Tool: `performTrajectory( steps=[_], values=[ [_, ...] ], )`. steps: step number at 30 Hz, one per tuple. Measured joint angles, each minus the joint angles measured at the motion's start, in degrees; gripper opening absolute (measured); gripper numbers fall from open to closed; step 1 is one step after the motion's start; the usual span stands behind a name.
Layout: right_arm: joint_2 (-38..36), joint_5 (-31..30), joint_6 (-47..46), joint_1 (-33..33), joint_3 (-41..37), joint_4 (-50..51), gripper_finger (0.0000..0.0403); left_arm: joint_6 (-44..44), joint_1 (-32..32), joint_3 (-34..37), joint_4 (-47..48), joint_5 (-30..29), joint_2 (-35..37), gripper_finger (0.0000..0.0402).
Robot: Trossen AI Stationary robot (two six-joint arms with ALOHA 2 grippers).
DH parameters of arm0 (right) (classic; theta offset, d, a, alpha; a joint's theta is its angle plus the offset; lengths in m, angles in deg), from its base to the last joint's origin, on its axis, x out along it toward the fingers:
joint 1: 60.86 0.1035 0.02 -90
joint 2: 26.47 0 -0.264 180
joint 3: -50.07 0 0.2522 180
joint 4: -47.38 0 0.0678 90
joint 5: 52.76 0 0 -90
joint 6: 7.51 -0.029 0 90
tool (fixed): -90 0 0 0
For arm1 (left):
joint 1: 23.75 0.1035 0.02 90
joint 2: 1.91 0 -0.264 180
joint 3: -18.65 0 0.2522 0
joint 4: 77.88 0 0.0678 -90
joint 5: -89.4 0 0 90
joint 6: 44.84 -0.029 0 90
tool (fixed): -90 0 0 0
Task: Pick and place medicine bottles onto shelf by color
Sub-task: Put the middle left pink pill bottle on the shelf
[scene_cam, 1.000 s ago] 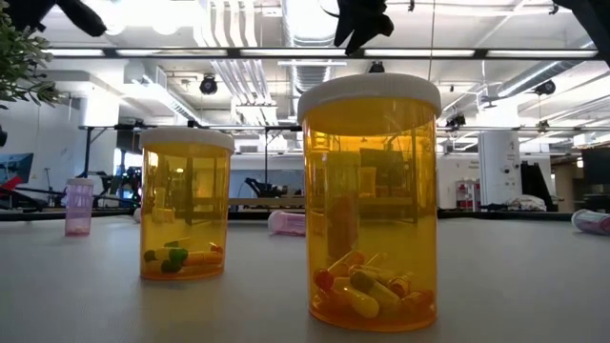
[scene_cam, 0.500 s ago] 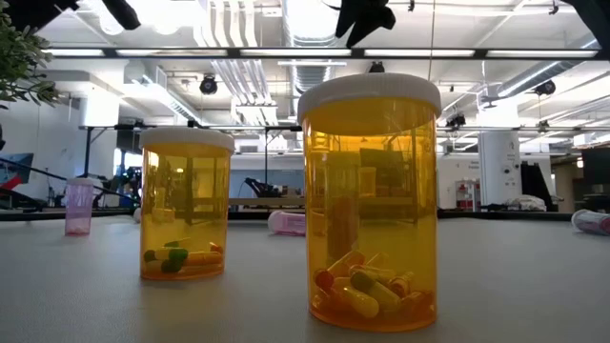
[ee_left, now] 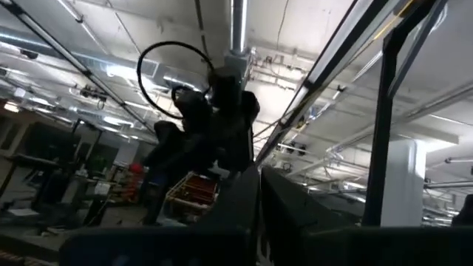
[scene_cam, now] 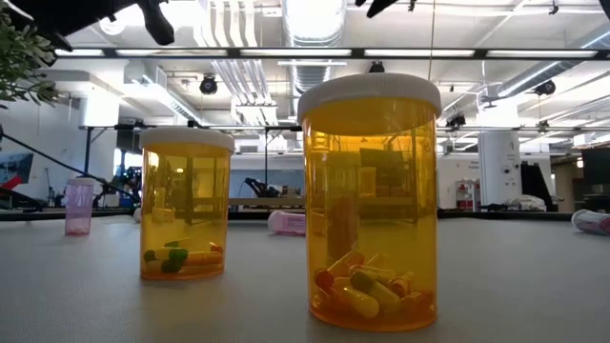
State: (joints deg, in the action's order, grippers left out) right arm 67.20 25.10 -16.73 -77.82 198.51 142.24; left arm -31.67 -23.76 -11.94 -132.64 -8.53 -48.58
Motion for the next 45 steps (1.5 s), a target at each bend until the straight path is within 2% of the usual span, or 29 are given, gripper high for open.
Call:
performTrajectory(
  steps=[4, 8, 10, 16, 22, 30, 33, 37, 40, 45],
  values=[
    [-0.8, -0.1, -1.2, 0.6, 0.0, 0.9, 0.0219, 1.2, 0.0, -0.4, -0.8, -3.8, -1.8, 0.0],
    [-0.9, -1.4, -1.6, 1.3, 0.0, 1.9, 0.0219, 9.2, 0.0, -0.4, -0.6, -9.0, -3.3, 0.0],
    [-0.9, -2.4, -1.9, 1.5, 0.0, 2.9, 0.0219, 12.3, 0.0, -0.4, -0.8, -9.5, -3.9, 0.0],
    [-1.0, -4.7, -2.9, 1.9, -0.1, 5.8, 0.0219, 13.5, 0.0, -1.2, -4.5, -0.3, -7.6, 0.0],
    [-1.5, -5.0, -3.3, 2.3, -0.1, 7.0, 0.0219, 13.5, 0.0, -4.8, -4.4, 0.5, -11.2, 0.0008],
    [-2.3, -5.0, -6.5, 2.8, -0.1, 9.2, 0.0219, 13.6, 0.0, -8.9, -3.6, 7.6, -14.8, 0.0096],
    [-2.6, -5.0, -7.4, 4.1, -0.1, 9.0, 0.0219, 15.6, 0.0, -9.2, 2.4, 12.4, -13.7, 0.012],
    [-2.6, -5.0, -7.8, 6.8, -0.1, 9.0, 0.0219, 27.3, 0.0, -10.6, 17.1, 14.1, -11.1, 0.0127],
    [-2.6, -5.1, -8.5, 9.0, -0.1, 9.0, 0.0219, 30.2, 0.0, -13.3, 32.8, 14.6, -9.0, 0.0127],
    [-2.5, -8.0, -10.6, 12.6, -0.1, 8.9, 0.0219, 30.5, 0.0, -22.1, 62.0, 16.6, -7.9, 0.0127]
  ],
)
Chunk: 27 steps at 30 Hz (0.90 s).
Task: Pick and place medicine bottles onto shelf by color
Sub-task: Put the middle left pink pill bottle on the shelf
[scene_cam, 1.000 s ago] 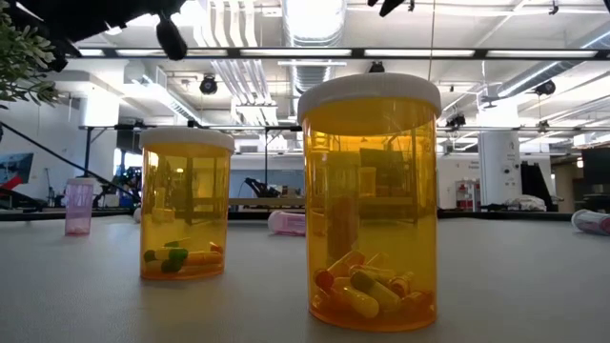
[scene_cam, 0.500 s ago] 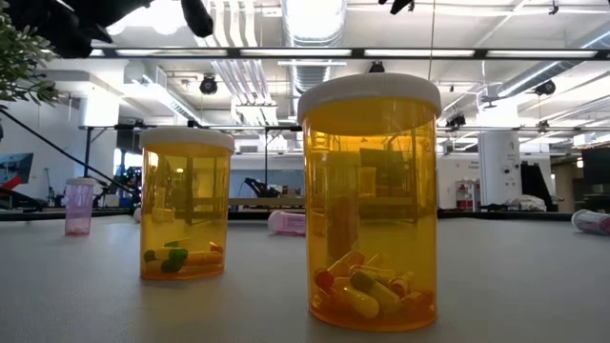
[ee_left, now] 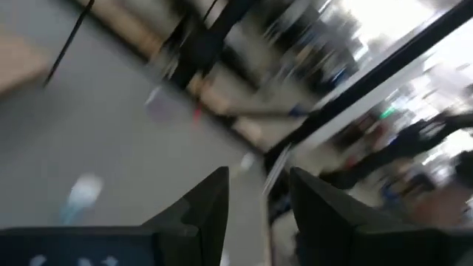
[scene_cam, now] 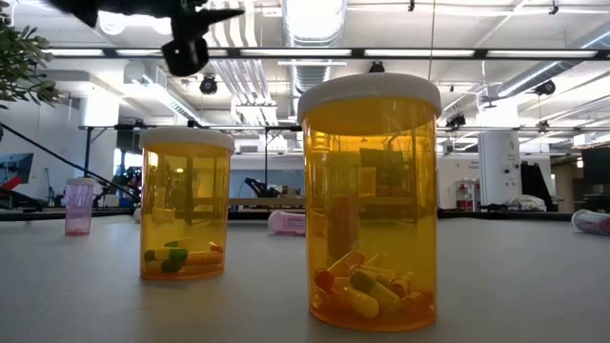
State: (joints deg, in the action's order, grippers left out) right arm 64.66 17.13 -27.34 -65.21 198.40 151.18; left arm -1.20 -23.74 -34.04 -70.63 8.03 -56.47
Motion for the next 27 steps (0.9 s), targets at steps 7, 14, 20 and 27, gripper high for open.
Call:
performTrajectory(
  steps=[7, 14, 20, 27],
  values=[
    [0.0, -1.7, -0.2, 3.6, -0.4, -0.1, 0.0219, -0.6, -0.2, -13.0, 36.4, 1.3, -1.2, 0.0128],
    [-0.7, -3.1, 2.8, 4.4, -3.9, -0.1, 0.0219, 8.4, -2.4, -15.4, 54.7, 1.2, -1.6, 0.0128],
    [-3.6, -3.1, 4.1, 4.4, -10.4, -0.1, 0.0219, 20.1, -4.3, -14.7, 60.9, -3.8, -2.3, 0.0128],
    [-9.0, -3.7, 3.9, 4.4, -20.3, -0.1, 0.0219, 27.6, -4.9, -14.5, 68.6, -6.7, -6.2, 0.0128]
  ],
)
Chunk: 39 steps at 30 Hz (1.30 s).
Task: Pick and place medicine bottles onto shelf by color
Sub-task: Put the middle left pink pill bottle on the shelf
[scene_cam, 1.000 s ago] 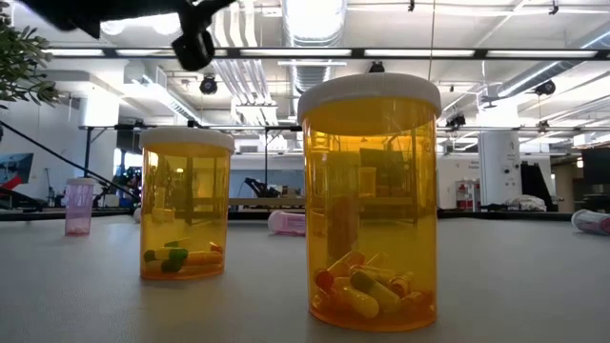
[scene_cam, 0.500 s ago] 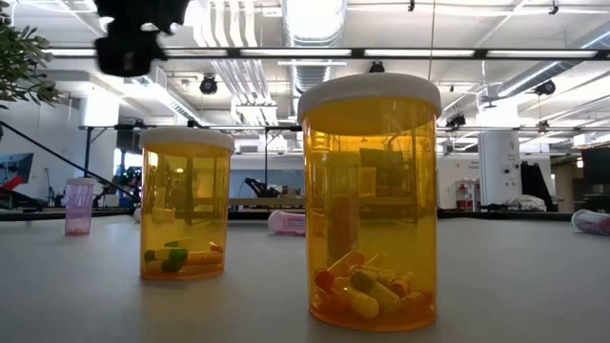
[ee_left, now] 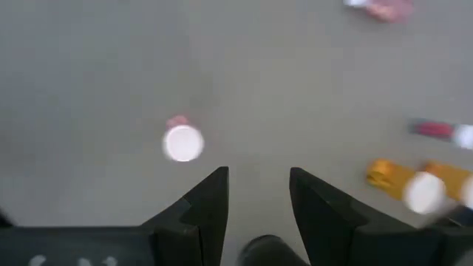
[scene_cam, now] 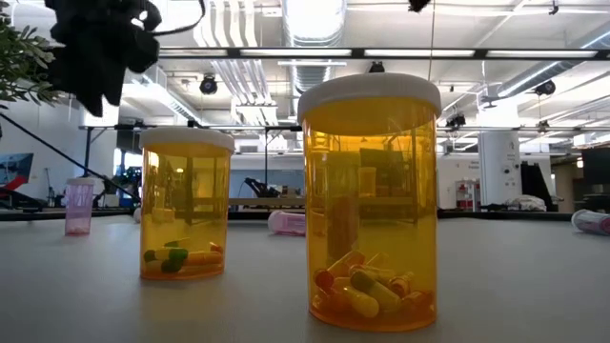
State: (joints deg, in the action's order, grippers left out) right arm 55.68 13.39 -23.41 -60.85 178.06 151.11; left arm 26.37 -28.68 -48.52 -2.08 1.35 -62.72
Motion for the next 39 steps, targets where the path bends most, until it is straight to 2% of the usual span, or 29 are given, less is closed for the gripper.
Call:
performTrajectory(
  steps=[3, 13, 32, 39],
  values=[
    [-2.5, -2.2, -0.1, 0.0, -4.1, -0.4, 0.0219, 0.9, 0.0, 0.0, 1.0, -0.7, -2.8, 0.0128],
    [-9.6, -2.3, -0.2, 0.0, -14.0, -4.7, 0.0219, 0.7, 0.0, 0.1, 1.1, -0.8, -11.3, 0.0128],
    [-10.9, -2.3, 0.0, 0.0, -15.0, -5.4, 0.0219, 0.0, 0.7, 0.3, 3.5, -2.5, -11.3, 0.0128],
    [-10.9, -2.3, 0.0, 0.0, -15.0, -5.4, 0.0219, -3.1, 1.2, 0.4, 3.5, -2.4, -11.4, 0.0128]
  ],
)
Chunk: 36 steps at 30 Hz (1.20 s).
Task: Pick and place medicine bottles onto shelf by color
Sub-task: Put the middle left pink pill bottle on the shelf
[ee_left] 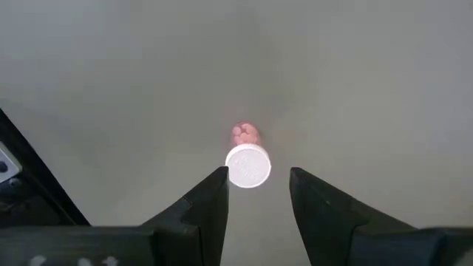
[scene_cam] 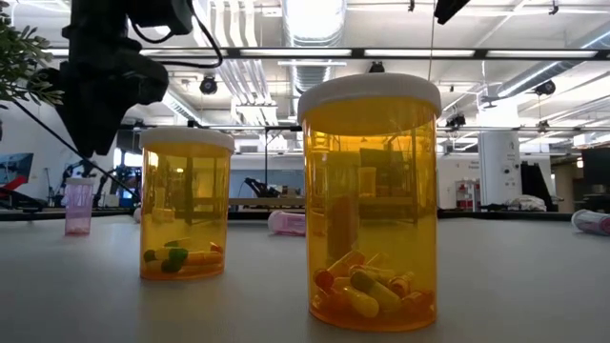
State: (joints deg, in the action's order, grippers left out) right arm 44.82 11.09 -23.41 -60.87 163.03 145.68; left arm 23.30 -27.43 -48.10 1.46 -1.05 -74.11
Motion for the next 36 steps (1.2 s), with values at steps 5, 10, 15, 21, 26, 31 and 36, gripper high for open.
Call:
performTrajectory(
  steps=[5, 10, 15, 21, 26, 31, 36],
  values=[
    [0.0, 0.0, 0.1, 0.0, 0.0, 0.0, 0.0219, 0.0, 0.0, 1.3, -0.1, 0.1, 0.0, 0.0128],
    [0.0, 0.0, 0.3, 0.0, 0.0, 0.0, 0.0219, 0.5, 0.1, 4.2, -0.1, 0.2, 0.0, 0.0128],
    [0.0, 0.0, 0.2, 0.0, 0.0, 0.0, 0.0219, 0.5, 0.3, 4.3, -0.5, 0.1, 0.0, 0.0128],
    [0.0, 0.0, 0.2, 0.0, 0.0, 0.0, 0.0219, 0.5, 0.3, 4.3, -2.8, 0.4, 0.0, 0.0128],
    [0.0, 0.0, 0.2, 0.0, 0.0, 0.0, 0.0219, 0.5, 0.3, 4.3, -3.1, 0.4, 0.0, 0.0128],
    [0.0, 0.0, 0.4, 0.0, 0.0, 0.0, 0.0219, 0.5, 0.3, 4.5, -2.7, -0.8, 0.0, 0.0127],
    [0.0, 0.0, 0.6, 0.0, 0.0, 0.0, 0.0219, 0.7, 0.3, 4.5, -2.7, -1.0, 0.0, 0.0098]
  ],
)
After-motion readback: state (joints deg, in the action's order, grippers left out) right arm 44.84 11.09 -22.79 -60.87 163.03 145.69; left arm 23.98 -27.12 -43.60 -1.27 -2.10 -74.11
